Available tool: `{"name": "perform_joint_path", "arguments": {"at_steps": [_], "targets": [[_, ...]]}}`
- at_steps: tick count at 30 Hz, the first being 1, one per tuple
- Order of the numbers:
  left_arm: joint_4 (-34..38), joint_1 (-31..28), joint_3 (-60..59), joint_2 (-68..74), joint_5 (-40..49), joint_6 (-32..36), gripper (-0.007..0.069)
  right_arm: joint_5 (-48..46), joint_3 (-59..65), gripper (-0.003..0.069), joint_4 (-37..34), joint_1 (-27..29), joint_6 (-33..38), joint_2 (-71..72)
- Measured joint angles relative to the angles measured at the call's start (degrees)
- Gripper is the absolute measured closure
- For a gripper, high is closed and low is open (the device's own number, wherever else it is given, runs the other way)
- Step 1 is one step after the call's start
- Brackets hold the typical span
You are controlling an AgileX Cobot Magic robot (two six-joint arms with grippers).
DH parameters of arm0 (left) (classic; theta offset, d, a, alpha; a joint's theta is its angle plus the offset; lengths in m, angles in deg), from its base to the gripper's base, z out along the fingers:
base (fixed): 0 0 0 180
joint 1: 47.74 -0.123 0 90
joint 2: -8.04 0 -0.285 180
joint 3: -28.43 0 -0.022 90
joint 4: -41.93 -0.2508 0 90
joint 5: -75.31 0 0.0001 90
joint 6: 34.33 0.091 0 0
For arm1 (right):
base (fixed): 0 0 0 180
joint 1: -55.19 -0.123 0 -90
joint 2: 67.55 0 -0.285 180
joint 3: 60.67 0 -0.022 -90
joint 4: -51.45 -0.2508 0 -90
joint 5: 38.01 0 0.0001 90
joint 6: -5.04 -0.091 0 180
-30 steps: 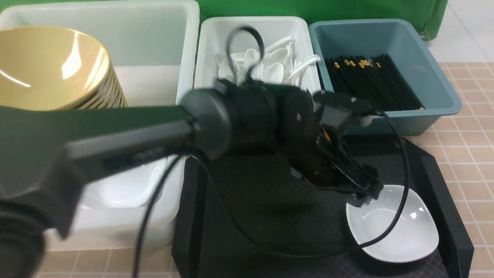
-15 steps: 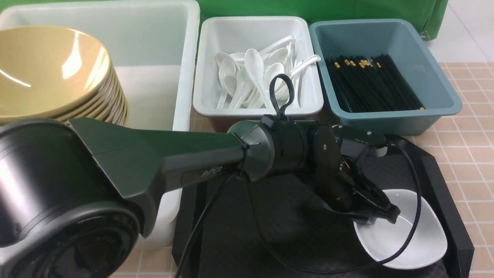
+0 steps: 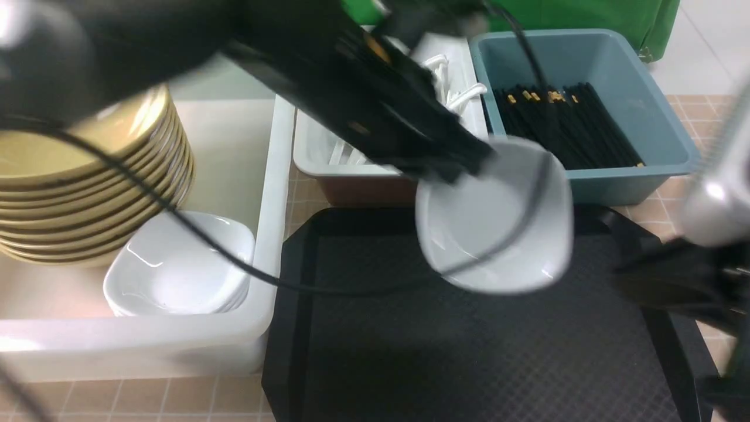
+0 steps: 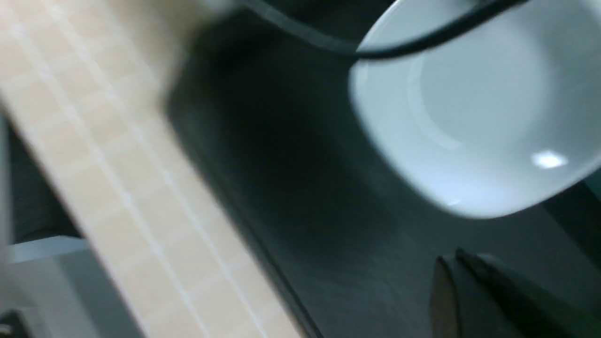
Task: On brown table put chopsticks spoon bowls plates into blue grey white boxes.
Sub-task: 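Place the white bowl into the white bin with the other dishes with the left gripper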
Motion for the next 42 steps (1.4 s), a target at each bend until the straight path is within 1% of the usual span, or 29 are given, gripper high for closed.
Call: {"name": "perform_joint_path", "arguments": {"at_steps": [2,3,4,6,9,12,17,21,25,29,32,34,35,36,38,40,42], "targets": [[-2.00,-3.10,-0.09,-3.29,3.12,-0.94,0.0619,0.43,-3.56,0.0612,-2.84,-0.13,3.22,-3.38],[-4.68,-6.47,-0.80,-7.16,5.68,-2.15,0.0619,0.71,-7.18,0.0612,-4.73,-1.16,5.59,-7.13],[-4.98,-7.37,-1.15,-7.59,5.86,-2.30,0.0619,0.70,-8.05,0.0612,-4.99,-1.33,5.96,-8.03],[-8.93,-13.09,-4.54,-12.83,7.61,-4.60,0.0619,0.85,-12.94,0.0612,-5.70,-4.29,7.49,-13.53],[-12.40,-20.18,-10.58,-17.67,8.08,-6.96,0.0619,0.98,-17.65,0.0612,-6.39,-7.68,9.07,-18.45],[-13.53,-27.80,-16.99,-21.39,7.30,-7.42,0.0619,1.00,-20.11,0.0612,-6.58,-10.32,10.37,-21.96],[-13.53,-35.58,-22.44,-22.84,3.62,-7.42,0.0619,1.05,-20.86,0.0611,-6.14,-11.01,11.30,-24.95],[-11.66,-36.21,-23.99,-21.68,2.15,-6.95,0.0618,1.05,-20.86,0.0612,-5.17,-11.01,11.44,-25.52],[-8.41,-34.07,-25.05,-19.32,1.40,-3.55,0.0611,1.05,-20.86,0.0612,-4.89,-11.01,11.44,-25.54],[-8.86,-32.91,-25.79,-17.03,1.36,-2.05,0.0557,0.93,-20.86,0.0612,-4.81,-11.01,11.45,-25.54],[-11.05,-32.91,-25.85,-16.58,1.34,-1.86,0.0463,0.34,-20.86,0.0611,-4.51,-11.01,11.63,-25.54],[-11.88,-32.91,-25.74,-16.58,1.39,-1.79,0.0384,0.34,-20.86,0.0611,-4.51,-11.01,11.80,-25.54],[-11.90,-32.91,-25.69,-16.58,1.46,-1.79,0.0367,0.34,-20.86,0.0611,-4.45,-11.01,11.83,-25.54],[-12.16,-32.91,-25.38,-16.58,2.15,-1.79,0.0308,0.34,-20.86,0.0611,-4.46,-11.01,11.84,-25.54],[-12.27,-32.91,-24.51,-16.65,3.85,-1.79,0.0229,0.28,-20.86,0.0611,-3.88,-11.01,11.84,-25.54],[-12.27,-32.91,-23.28,-17.15,5.90,-2.01,0.0166,0.24,-20.86,0.0611,-2.48,-11.01,11.47,-25.54],[-12.27,-32.91,-21.39,-18.48,8.91,-2.85,0.0134,0.12,-20.86,0.0611,0.04,-11.01,9.87,-25.41]]}}
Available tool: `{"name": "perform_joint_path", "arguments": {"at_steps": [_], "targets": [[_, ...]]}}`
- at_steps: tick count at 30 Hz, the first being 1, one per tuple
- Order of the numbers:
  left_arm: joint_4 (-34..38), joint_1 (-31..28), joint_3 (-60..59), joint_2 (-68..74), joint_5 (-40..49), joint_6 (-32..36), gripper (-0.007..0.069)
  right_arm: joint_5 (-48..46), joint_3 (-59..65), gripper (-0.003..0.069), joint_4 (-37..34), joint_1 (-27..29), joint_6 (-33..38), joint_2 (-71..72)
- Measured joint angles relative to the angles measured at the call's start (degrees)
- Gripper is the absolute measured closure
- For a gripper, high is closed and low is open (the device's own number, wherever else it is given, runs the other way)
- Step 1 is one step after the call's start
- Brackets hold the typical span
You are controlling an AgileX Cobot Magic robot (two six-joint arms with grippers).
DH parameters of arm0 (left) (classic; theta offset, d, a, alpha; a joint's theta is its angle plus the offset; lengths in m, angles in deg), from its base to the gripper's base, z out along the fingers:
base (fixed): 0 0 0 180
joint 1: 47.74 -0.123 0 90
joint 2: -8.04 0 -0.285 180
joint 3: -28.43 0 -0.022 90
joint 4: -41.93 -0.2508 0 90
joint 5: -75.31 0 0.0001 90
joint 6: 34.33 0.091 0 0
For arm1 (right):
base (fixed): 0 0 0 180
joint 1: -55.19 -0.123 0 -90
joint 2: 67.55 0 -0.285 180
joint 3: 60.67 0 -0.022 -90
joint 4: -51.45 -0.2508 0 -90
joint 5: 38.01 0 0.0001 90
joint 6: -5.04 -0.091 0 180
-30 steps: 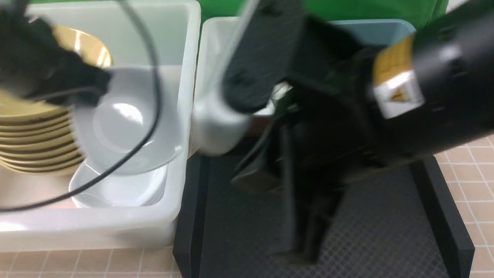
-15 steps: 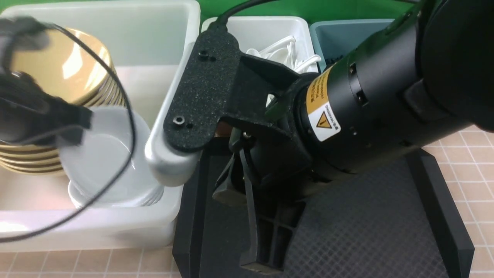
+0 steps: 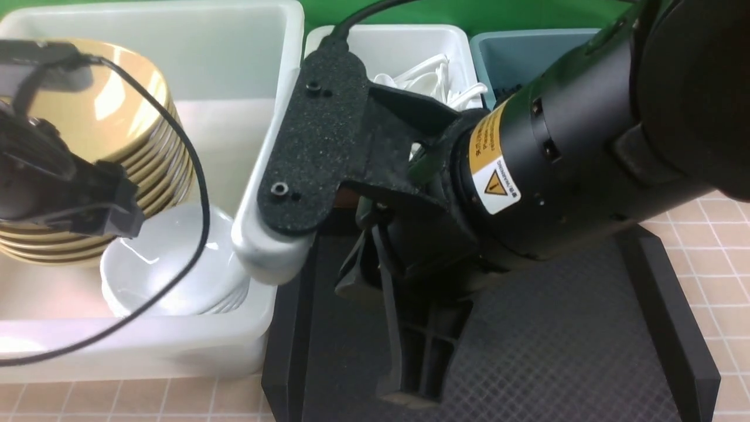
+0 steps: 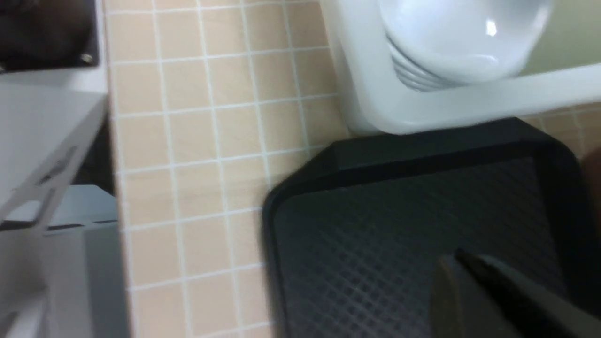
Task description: On brown table put chopsticks spoon bowls plates into blue grey white boxes.
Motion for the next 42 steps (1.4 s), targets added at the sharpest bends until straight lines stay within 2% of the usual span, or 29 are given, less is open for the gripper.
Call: {"name": "perform_joint_path", "arguments": {"at_steps": [2,3,5,10,11,15,18,23,27,42], "targets": [[0.00,0.00,1.13,-1.39,1.99,-0.94,0.0128,-0.15,-0.11,0.0611,2.33,0.00,-1.66,0.38],[0.00,0.00,1.43,-3.98,3.44,-2.02,0.0137,-0.49,-0.11,0.0610,6.15,0.00,-4.35,1.20],[-0.34,0.00,0.53,-7.90,4.22,-2.76,0.0167,-1.12,-0.11,0.0608,9.22,0.00,-7.45,2.82],[-2.35,0.00,-6.72,-19.56,1.03,-2.88,0.0311,-0.24,1.33,0.0605,11.57,0.00,-11.25,8.05],[-3.21,0.00,-10.62,-24.22,-1.40,-2.88,0.0373,1.04,3.31,0.0604,11.62,0.00,-12.48,10.00],[-3.86,0.00,-23.20,-37.91,-8.46,-2.30,0.0542,6.46,10.99,0.0604,11.35,0.00,-13.77,16.42],[-3.86,0.00,-30.33,-46.53,-12.65,-1.50,0.0613,12.00,17.17,0.0601,9.09,0.00,-12.83,21.76],[-3.75,0.00,-37.78,-57.78,-20.40,-1.20,0.0623,28.43,26.37,0.0598,1.85,0.00,-8.13,30.34],[-3.55,0.00,-39.87,-62.38,-23.01,-1.12,0.0623,38.69,30.84,0.0594,0.47,0.00,-7.38,33.01],[-3.60,0.00,-40.06,-63.84,-21.18,-0.99,0.0623,41.01,31.99,0.0583,0.19,0.00,-7.24,27.87]]}}
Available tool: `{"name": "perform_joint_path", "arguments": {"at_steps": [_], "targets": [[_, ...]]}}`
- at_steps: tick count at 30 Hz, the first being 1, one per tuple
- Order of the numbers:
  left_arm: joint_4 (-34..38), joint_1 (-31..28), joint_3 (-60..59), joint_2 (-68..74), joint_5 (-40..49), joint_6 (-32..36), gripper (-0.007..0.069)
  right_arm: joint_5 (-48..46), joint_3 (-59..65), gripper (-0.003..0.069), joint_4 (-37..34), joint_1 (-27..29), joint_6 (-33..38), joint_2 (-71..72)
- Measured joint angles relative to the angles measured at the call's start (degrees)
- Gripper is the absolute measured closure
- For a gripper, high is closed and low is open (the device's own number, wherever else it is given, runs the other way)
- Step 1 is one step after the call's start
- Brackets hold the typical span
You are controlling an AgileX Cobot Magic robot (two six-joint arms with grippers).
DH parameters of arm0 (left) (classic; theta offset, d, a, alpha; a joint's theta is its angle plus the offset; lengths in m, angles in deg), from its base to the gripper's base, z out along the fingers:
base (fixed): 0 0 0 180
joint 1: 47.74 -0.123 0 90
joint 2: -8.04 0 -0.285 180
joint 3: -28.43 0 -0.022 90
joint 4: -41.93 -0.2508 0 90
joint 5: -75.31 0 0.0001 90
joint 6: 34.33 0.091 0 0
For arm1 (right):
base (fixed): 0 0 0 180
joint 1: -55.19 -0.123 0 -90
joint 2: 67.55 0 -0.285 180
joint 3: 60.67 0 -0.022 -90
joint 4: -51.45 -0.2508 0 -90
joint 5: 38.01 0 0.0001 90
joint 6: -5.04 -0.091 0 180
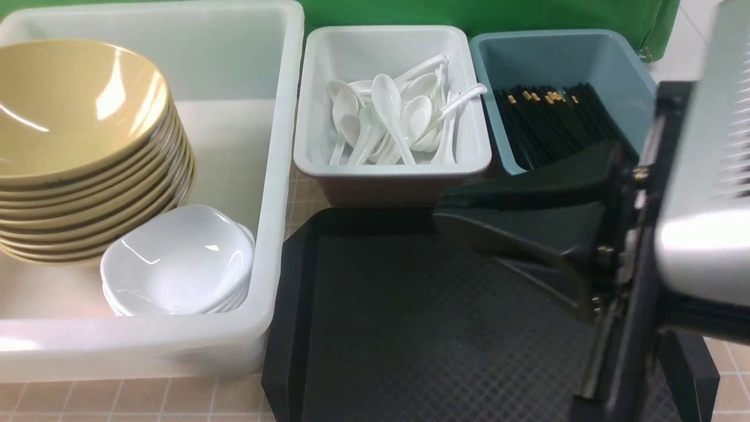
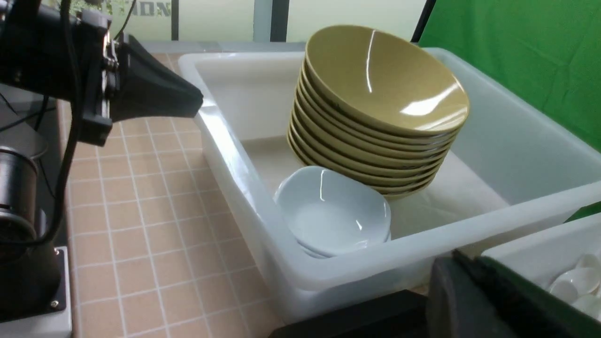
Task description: On brown table put chopsticks spoon bowls plates into blue grey white boxes.
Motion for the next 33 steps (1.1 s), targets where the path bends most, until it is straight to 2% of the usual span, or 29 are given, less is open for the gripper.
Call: {"name": "perform_joint_path", "arguments": {"at_steps": [8,15,18,19,23,24,25,26,27,30,32,33], "targets": [[0.00,0.00,0.00,0.00,0.02,0.00,0.0623,1.60,0.55,0.0582,0.00,0.00,0.28,-3.45],[0.35,0.00,0.00,0.00,0.02,0.00,0.0623,4.11,6.86,0.0617,-0.04,2.70,-0.15,5.37],[0.37,0.00,0.00,0.00,0.02,0.00,0.0623,5.44,15.08,0.0622,-0.04,9.63,-1.78,14.51],[0.37,0.00,0.00,0.00,0.02,0.00,0.0623,5.66,15.61,0.0622,-0.04,10.16,-1.85,15.05],[0.37,0.00,0.00,0.00,0.18,0.00,0.0623,14.52,29.50,0.0622,-0.04,26.07,-2.14,28.04],[0.37,0.00,0.00,0.00,0.18,0.00,0.0623,14.94,30.72,0.0622,-0.04,26.79,-2.14,29.18],[0.37,0.00,0.00,0.00,0.18,0.00,0.0623,17.39,34.83,0.0622,-0.04,32.65,-2.16,33.83],[0.37,0.00,0.00,0.00,0.18,0.00,0.0623,17.65,35.39,0.0622,-0.04,33.37,-2.16,33.83],[0.37,0.00,0.00,0.00,0.18,0.00,0.0623,18.48,39.13,0.0622,-0.04,38.41,-2.60,37.78],[0.37,0.00,0.00,0.00,0.18,0.00,0.0623,18.04,46.10,0.0622,0.72,48.38,-5.82,45.41],[0.37,0.00,0.00,0.00,0.18,0.00,0.0623,16.70,50.65,0.0622,3.91,54.35,-11.82,50.24],[0.37,0.00,0.00,0.00,0.18,0.00,0.0623,16.70,51.07,0.0622,4.26,54.35,-12.49,50.65]]}}
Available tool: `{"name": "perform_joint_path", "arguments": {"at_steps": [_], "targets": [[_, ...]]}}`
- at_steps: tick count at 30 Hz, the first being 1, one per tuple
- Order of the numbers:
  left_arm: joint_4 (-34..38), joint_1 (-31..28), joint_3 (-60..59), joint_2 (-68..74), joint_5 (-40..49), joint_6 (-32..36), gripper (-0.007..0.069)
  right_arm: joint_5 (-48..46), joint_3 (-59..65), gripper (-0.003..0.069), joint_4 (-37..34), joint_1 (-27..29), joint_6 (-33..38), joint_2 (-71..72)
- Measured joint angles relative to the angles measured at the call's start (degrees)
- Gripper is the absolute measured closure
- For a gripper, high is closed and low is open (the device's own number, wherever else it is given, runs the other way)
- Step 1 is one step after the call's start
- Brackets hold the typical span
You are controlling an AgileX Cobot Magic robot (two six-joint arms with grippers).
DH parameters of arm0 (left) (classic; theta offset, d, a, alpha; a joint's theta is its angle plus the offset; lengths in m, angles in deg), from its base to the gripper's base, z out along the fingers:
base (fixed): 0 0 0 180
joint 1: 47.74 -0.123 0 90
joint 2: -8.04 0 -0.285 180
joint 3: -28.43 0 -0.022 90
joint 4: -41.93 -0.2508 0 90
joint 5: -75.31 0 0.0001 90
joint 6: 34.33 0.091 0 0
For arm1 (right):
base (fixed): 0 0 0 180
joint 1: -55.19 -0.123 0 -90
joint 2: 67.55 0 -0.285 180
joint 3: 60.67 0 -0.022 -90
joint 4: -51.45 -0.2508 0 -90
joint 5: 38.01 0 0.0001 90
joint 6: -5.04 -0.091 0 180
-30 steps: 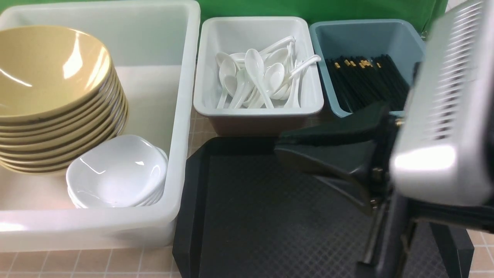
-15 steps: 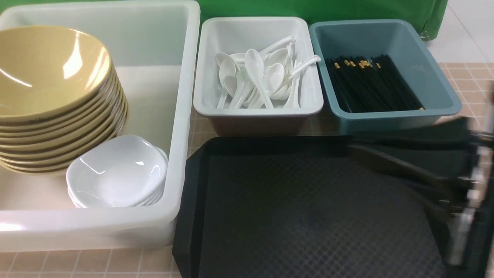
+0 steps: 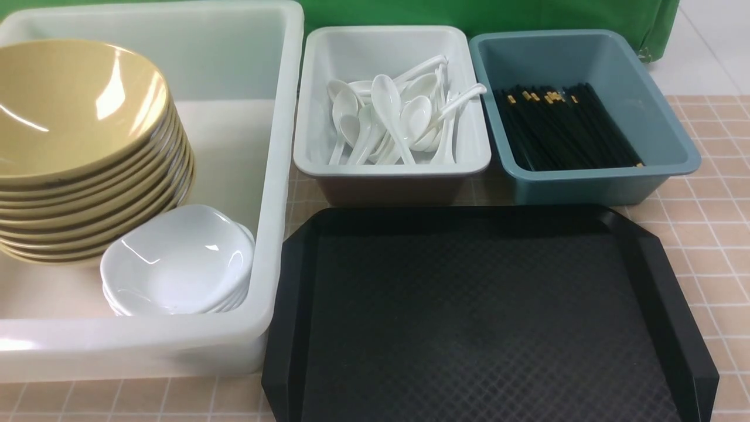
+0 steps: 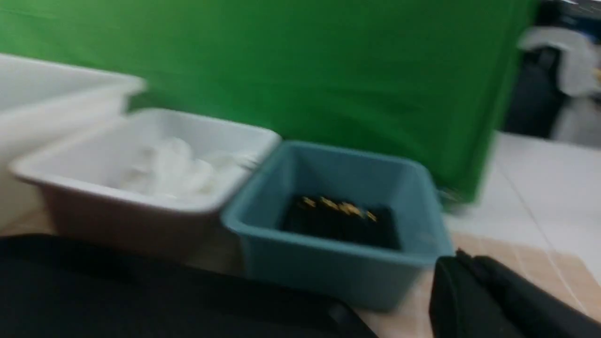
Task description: On brown table put chopsticks spoon bowls plates into blue grey white boxes.
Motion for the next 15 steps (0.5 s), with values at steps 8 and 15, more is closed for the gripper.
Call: {"name": "perform_joint_path", "arguments": {"at_steps": [8,15], "targets": [[0.05,0.00,-0.02,-0.07,0.11,0.00,0.0623,-12.10,5.14,0.0622,4.54,7.53,-10.00,6.52],[0.05,0.00,-0.07,-0.07,0.16,0.00,0.0623,-15.70,5.20,0.0622,4.54,7.53,-10.00,6.52]]}}
